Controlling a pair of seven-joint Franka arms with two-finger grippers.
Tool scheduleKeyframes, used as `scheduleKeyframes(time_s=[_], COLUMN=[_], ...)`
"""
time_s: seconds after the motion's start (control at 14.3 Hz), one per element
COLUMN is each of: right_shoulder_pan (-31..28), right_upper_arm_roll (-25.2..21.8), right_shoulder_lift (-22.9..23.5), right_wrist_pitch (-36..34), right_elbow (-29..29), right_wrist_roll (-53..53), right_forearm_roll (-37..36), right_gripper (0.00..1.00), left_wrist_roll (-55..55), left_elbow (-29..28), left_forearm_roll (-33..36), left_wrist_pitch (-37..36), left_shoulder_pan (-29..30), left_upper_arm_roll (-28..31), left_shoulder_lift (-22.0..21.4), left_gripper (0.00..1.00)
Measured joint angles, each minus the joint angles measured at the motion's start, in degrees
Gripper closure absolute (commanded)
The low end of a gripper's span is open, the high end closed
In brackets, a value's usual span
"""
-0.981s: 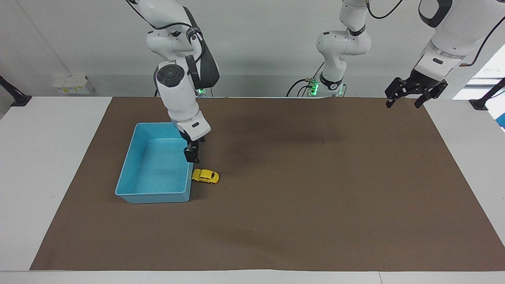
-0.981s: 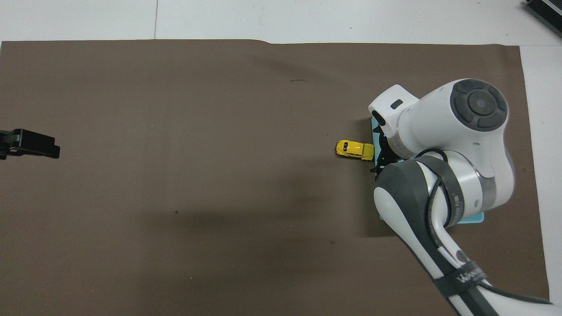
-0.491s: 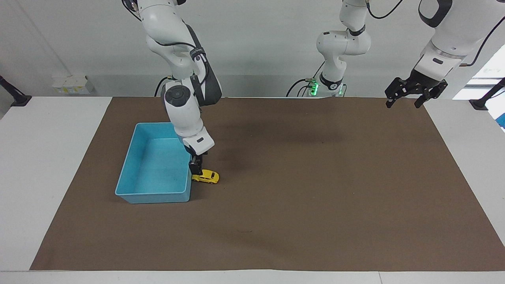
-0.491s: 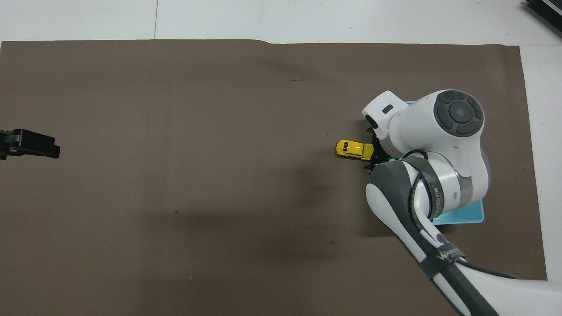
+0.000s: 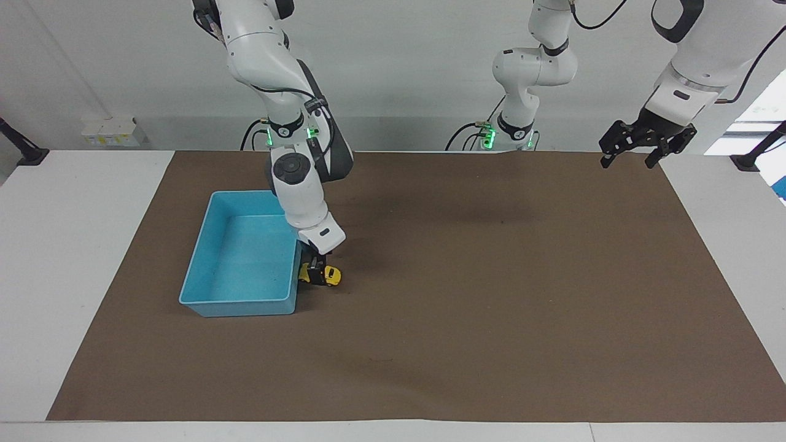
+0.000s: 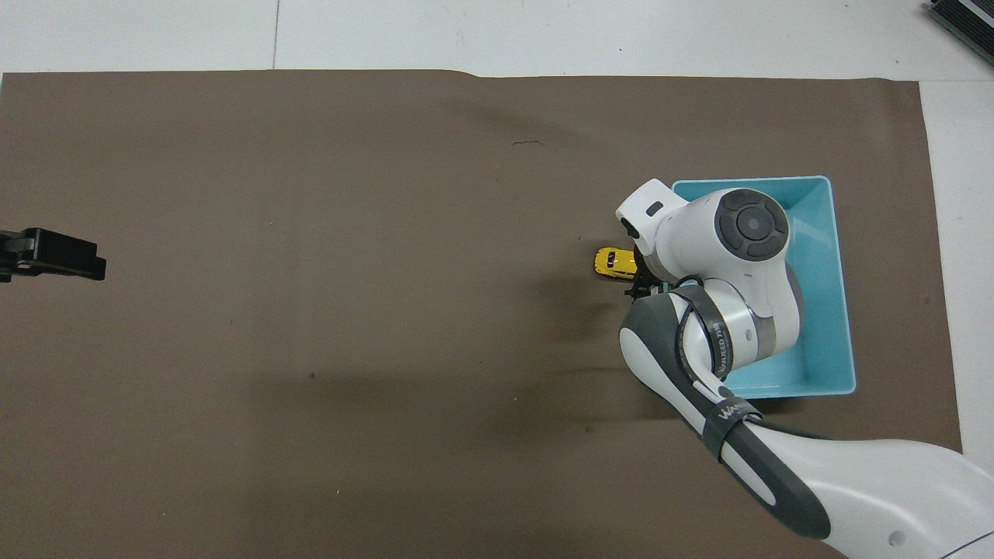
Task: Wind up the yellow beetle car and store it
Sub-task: 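Lower the right gripper and grasp the yellow car beside the bin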
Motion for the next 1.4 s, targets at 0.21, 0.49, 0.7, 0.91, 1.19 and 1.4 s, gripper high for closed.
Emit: scheduleKeyframes(time_s=[0.21, 0.49, 0.7, 0.91, 1.19, 1.4], right_shoulder_pan=[-0.11, -0.15, -0.15, -0.03, 0.50, 1.76], right_upper_arm_roll=[-0.28, -0.39, -0.39, -0.35, -0.15, -0.09], right_shoulder_lift=[0.04, 0.05, 0.05, 0.00, 0.01, 0.00], right_wrist_pitch=[0.03, 0.03, 0.02, 0.10, -0.10, -3.00], right_elbow=[0.01, 0.00, -0.04, 0.08, 0.25, 2.17], right_wrist_roll=[0.00, 0.00, 0.00, 0.00, 0.74, 2.17], right_forearm_roll=[-0.07, -0.08, -0.17, -0.20, -0.20, -0.20], right_gripper=[0.11, 0.38, 0.82, 0.91, 0.91, 0.91], left_wrist_roll=[0.00, 0.00, 0.00, 0.00, 0.00, 0.00], left_elbow=[0.00, 0.00, 0.00, 0.00, 0.00, 0.00], left_forearm_roll=[0.00, 0.00, 0.00, 0.00, 0.00, 0.00], left_wrist_pitch=[0.00, 0.00, 0.00, 0.00, 0.00, 0.00], left_shoulder_pan=[0.00, 0.00, 0.00, 0.00, 0.00, 0.00], left_upper_arm_roll=[0.00, 0.00, 0.00, 0.00, 0.00, 0.00], left_shoulder_lift=[0.00, 0.00, 0.00, 0.00, 0.00, 0.00], left_gripper=[0.00, 0.00, 0.00, 0.00, 0.00, 0.00])
